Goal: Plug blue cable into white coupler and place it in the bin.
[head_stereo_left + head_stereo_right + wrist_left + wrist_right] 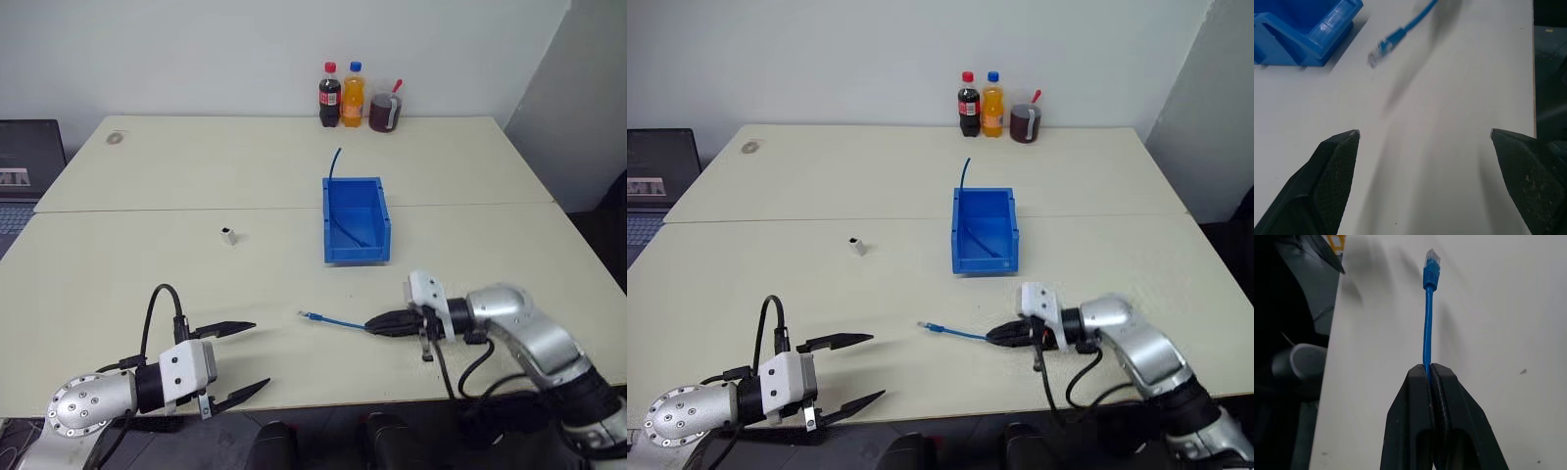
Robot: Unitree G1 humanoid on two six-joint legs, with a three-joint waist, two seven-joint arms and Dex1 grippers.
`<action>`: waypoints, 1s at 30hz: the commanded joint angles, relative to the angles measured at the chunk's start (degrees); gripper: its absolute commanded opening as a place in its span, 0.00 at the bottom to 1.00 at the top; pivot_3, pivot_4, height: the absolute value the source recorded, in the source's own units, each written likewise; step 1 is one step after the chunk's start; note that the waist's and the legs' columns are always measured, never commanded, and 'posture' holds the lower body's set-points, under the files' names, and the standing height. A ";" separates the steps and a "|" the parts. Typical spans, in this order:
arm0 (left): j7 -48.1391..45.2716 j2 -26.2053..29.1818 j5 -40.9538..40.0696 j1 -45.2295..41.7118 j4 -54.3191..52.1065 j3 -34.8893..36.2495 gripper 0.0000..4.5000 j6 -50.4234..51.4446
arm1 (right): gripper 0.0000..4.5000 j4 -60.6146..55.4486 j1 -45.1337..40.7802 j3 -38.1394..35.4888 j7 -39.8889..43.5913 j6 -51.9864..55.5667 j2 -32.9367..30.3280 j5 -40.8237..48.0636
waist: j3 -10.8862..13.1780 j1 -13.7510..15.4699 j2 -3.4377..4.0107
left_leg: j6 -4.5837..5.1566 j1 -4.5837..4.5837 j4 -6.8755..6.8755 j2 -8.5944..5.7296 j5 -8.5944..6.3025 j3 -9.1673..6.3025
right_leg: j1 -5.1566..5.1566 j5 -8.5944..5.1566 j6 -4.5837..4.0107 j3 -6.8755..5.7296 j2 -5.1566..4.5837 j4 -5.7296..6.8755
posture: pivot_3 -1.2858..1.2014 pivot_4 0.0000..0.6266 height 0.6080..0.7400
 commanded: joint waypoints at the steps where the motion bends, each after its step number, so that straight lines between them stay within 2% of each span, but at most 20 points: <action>1: 0.22 -0.15 0.17 -1.09 -0.12 -0.36 1.00 -2.55 | 0.01 1.08 -7.42 -0.98 6.05 16.84 -2.50 9.95 | 0.00 0.05 0.00 | 0.00 -0.03 -0.02 0.00 0.00 -0.03 | -0.01 0.01 0.01 -0.01 0.00 0.00 | 0.52 0.24 1.00; 7: 0.88 -1.27 1.47 -1.59 -0.97 -0.87 1.00 -8.70 | 0.01 10.50 -15.91 5.40 13.11 35.51 -3.86 15.31 | 0.00 0.13 0.00 | 0.01 -0.33 -0.07 -0.02 -0.01 -0.08 | -0.34 0.14 0.20 -0.04 -0.01 -0.01 | 0.52 0.24 1.00; 10: 1.06 -1.84 2.24 -1.45 -1.04 -0.94 1.00 -13.16 | 0.01 16.24 -19.11 8.54 15.34 41.56 -2.12 16.52 | 0.00 0.13 0.00 | 0.02 -0.38 -0.09 -0.02 -0.01 -0.09 | -0.41 0.17 0.14 -0.03 -0.01 -0.01 | 0.52 0.24 1.00; 16: 0.07 -2.52 3.25 -1.78 1.37 -2.38 1.00 -25.51 | 0.01 24.86 -21.02 13.94 16.42 41.26 4.05 14.01 | 0.00 -0.08 0.00 | 0.02 -0.42 -0.10 -0.03 -0.01 0.07 | -0.57 0.16 0.22 -0.04 0.04 0.04 | 0.52 0.24 1.00; 19: -0.57 -2.87 5.38 -4.18 7.59 -4.82 1.00 -34.43 | 0.01 27.07 -22.03 14.46 16.51 41.83 6.58 14.17 | 0.00 -0.08 0.02 | 0.02 -0.49 -0.09 -0.07 -0.01 0.16 | -0.72 0.18 0.25 0.00 0.05 0.10 | 0.52 0.24 1.00; 22: -0.38 -2.67 7.31 -7.77 14.59 -7.11 1.00 -40.80 | 0.01 26.50 -22.55 14.79 17.22 42.68 6.56 14.65 | 0.02 -0.05 0.06 | 0.02 -0.61 -0.05 -0.07 -0.01 0.16 | -0.81 0.22 0.28 -0.01 0.08 0.12 | 0.52 0.24 1.00; 30: 0.12 -1.24 7.13 -13.45 21.28 -13.49 1.00 -43.47 | 0.01 24.97 -22.68 13.28 16.56 45.21 5.52 16.19 | 0.01 0.04 0.05 | 0.02 -0.84 0.05 -0.04 -0.01 0.12 | -0.91 0.35 0.29 -0.05 0.07 0.07 | 0.52 0.24 1.00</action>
